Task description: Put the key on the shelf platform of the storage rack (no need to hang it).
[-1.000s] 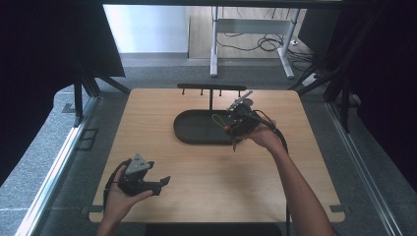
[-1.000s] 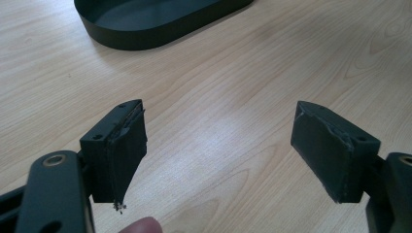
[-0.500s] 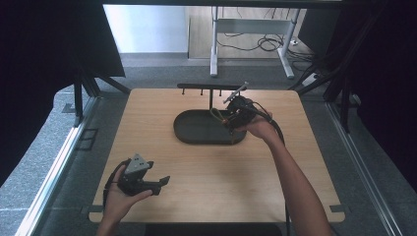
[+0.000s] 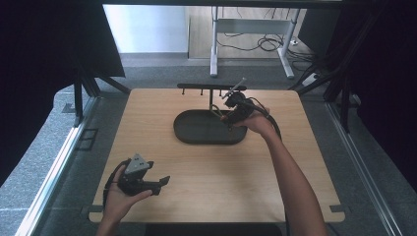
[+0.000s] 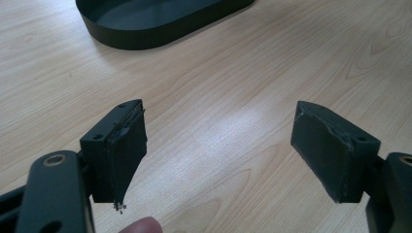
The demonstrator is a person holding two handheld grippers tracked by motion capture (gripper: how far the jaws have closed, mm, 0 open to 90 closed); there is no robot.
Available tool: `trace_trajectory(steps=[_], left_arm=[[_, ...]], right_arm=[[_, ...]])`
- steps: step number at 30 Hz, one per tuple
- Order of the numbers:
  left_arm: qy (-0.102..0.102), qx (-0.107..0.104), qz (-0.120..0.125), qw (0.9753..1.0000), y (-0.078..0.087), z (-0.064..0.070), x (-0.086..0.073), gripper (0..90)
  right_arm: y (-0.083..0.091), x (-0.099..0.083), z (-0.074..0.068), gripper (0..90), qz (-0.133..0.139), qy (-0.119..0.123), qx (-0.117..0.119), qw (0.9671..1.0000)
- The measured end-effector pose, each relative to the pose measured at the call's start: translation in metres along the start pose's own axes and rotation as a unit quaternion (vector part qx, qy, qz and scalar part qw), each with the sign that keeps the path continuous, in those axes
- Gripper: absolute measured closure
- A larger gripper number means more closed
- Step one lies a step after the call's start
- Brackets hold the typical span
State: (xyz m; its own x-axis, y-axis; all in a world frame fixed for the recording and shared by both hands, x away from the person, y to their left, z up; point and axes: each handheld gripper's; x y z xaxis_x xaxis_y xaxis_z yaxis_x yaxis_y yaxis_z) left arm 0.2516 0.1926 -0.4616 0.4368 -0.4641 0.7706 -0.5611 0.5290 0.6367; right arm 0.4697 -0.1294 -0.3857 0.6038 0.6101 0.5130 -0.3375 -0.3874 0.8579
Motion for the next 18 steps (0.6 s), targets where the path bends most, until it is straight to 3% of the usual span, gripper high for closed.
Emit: trace_trajectory(steps=[18], left_arm=[[0.000, -0.003, -0.001, 1.0000, -0.002, 0.000, 0.000, 21.0]], right_arm=[[-0.021, 0.011, 0.014, 66.7, -0.004, -0.001, -0.011, 0.9999]])
Point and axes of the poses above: each handheld gripper's, and its own axes: y roughly backward along the jaws, x roughly out of its top, z roughly to its right, and after that the axes turned 7 degrees about -y, right-handed
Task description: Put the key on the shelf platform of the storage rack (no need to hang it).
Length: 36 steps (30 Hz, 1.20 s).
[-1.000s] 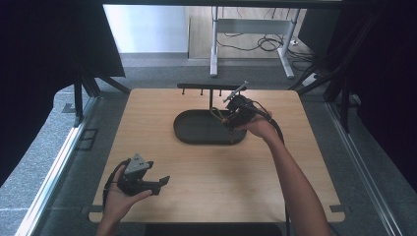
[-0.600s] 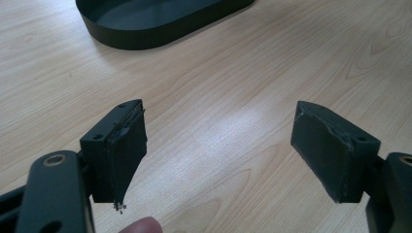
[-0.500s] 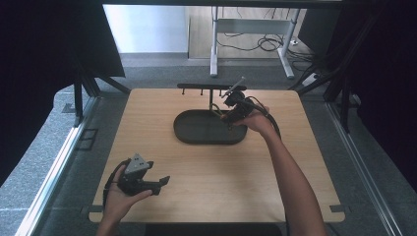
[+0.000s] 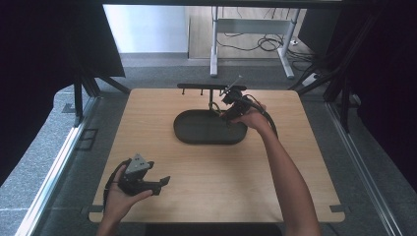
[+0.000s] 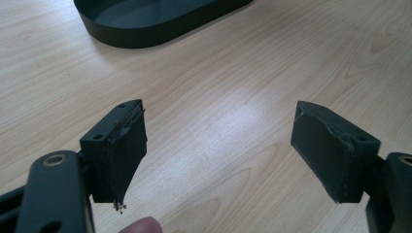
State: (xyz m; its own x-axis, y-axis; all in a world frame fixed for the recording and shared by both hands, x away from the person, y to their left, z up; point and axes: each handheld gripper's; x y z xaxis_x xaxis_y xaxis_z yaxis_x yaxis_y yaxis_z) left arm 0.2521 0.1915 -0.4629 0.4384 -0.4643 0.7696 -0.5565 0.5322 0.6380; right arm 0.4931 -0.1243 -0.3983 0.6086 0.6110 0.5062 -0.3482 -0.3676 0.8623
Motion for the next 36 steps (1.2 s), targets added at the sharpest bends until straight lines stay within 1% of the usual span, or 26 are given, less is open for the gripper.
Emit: trace_trajectory(steps=[3, 6, 7, 11, 12, 18, 22, 26, 27, 36], left_arm=[[-0.001, 0.001, -0.001, 1.0000, 0.001, -0.001, 0.000, 21.0], [0.003, 0.002, 0.001, 1.0000, 0.001, -0.001, -0.001, 21.0], [0.003, 0.003, 0.001, 1.0000, 0.001, -0.002, -0.001, 21.0], [0.000, 0.001, -0.001, 1.0000, 0.001, -0.001, 0.000, 21.0], [0.000, 0.000, -0.001, 1.0000, 0.000, -0.001, 0.000, 21.0], [-0.002, 0.000, -0.003, 1.0000, 0.000, -0.001, 0.000, 21.0], [-0.001, -0.001, -0.002, 1.0000, 0.000, -0.001, 0.000, 21.0], [-0.001, -0.001, -0.002, 1.0000, 0.000, -0.001, 0.000, 21.0], [-0.002, -0.001, -0.003, 1.0000, 0.000, -0.001, 0.000, 21.0], [-0.002, -0.001, -0.004, 1.0000, -0.001, 0.000, -0.001, 21.0]], right_arm=[[-0.006, 0.000, 0.002, 66.7, 0.000, -0.004, 0.000, 1.0000], [-0.012, -0.002, 0.004, 66.7, 0.002, -0.012, 0.002, 0.9999], [-0.014, -0.003, 0.005, 66.7, 0.000, -0.010, 0.001, 1.0000], [-0.022, -0.007, 0.007, 66.7, 0.003, -0.014, -0.003, 0.9999], [-0.023, -0.007, 0.007, 66.7, 0.003, -0.020, -0.003, 0.9998], [-0.030, -0.011, 0.008, 66.6, 0.001, -0.016, -0.004, 0.9999], [-0.034, -0.014, 0.007, 66.6, 0.001, -0.018, -0.004, 0.9998], [-0.039, -0.016, 0.006, 66.5, -0.005, -0.016, -0.007, 0.9998], [-0.040, -0.016, 0.006, 66.5, -0.006, -0.012, -0.007, 0.9999], [-0.049, -0.020, 0.003, 65.7, -0.011, -0.008, -0.001, 0.9999]])
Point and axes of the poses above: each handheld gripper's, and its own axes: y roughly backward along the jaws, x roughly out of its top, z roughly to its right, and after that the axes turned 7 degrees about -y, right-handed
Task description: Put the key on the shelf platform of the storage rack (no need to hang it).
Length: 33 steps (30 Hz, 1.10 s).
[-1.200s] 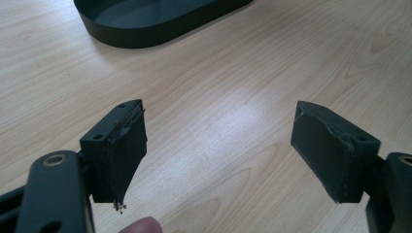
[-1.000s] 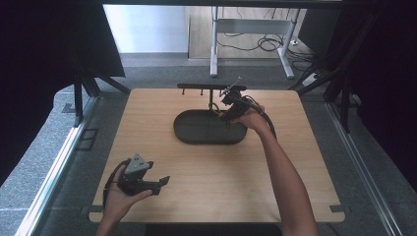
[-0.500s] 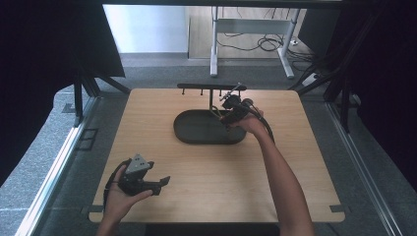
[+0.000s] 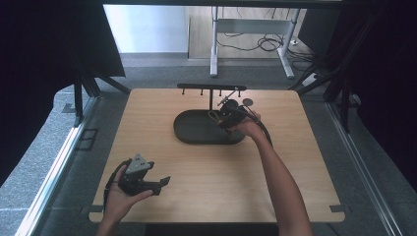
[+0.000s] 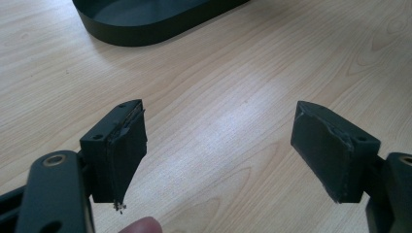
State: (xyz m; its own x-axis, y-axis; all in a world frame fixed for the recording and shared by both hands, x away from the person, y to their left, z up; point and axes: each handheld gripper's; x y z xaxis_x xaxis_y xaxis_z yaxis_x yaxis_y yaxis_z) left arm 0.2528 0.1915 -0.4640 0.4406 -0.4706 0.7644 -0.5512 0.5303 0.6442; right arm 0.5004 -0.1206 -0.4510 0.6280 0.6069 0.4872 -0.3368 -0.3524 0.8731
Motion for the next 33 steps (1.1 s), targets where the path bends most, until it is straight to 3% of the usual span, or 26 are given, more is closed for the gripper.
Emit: trace_trajectory(steps=[8, 13, 24, 28, 33], left_arm=[[0.000, -0.002, -0.001, 1.0000, -0.001, 0.001, 0.000, 21.0], [-0.002, -0.002, -0.005, 1.0000, -0.003, 0.001, 0.000, 21.0], [-0.006, -0.004, -0.007, 0.9999, -0.004, 0.003, 0.001, 21.0], [-0.007, -0.004, -0.009, 0.9999, -0.005, 0.003, 0.001, 21.0], [-0.009, -0.003, -0.010, 0.9999, -0.005, 0.004, 0.002, 21.0]], right_arm=[[-0.008, -0.005, -0.002, 65.3, -0.012, 0.006, 0.010, 0.9999], [-0.006, -0.007, -0.003, 58.7, -0.008, 0.005, 0.017, 0.9998], [0.021, -0.014, -0.010, 55.0, 0.022, 0.001, 0.022, 0.9995], [0.032, -0.024, -0.010, 54.7, 0.040, -0.011, 0.027, 0.9988], [0.043, -0.041, -0.010, 54.7, 0.051, -0.009, 0.030, 0.9982]])
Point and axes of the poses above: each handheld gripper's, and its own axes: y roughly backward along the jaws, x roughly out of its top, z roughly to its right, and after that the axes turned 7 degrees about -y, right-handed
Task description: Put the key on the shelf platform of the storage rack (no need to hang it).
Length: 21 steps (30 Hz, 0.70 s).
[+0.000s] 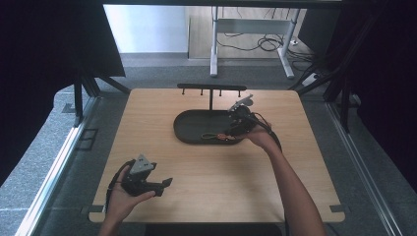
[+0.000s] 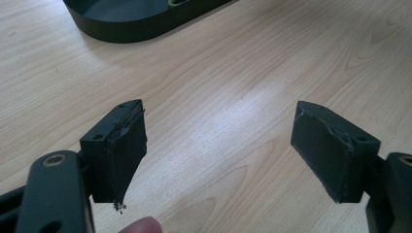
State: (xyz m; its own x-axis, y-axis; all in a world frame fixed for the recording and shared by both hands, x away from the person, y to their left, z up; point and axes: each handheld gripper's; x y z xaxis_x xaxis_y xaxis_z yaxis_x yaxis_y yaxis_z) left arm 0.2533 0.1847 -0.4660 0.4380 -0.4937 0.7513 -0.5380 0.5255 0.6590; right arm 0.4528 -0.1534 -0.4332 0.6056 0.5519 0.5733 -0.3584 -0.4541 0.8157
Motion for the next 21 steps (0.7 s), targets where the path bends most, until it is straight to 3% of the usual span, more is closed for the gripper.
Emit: trace_trajectory(steps=[13, 21], left_arm=[[-0.005, 0.001, -0.005, 1.0000, -0.003, 0.003, 0.001, 21.0], [-0.006, 0.001, -0.006, 1.0000, -0.003, 0.004, 0.002, 21.0]], right_arm=[[0.036, -0.053, -0.005, 53.2, 0.039, -0.008, 0.008, 0.9992], [0.046, -0.093, -0.009, 51.6, 0.051, -0.020, 0.006, 0.9985]])
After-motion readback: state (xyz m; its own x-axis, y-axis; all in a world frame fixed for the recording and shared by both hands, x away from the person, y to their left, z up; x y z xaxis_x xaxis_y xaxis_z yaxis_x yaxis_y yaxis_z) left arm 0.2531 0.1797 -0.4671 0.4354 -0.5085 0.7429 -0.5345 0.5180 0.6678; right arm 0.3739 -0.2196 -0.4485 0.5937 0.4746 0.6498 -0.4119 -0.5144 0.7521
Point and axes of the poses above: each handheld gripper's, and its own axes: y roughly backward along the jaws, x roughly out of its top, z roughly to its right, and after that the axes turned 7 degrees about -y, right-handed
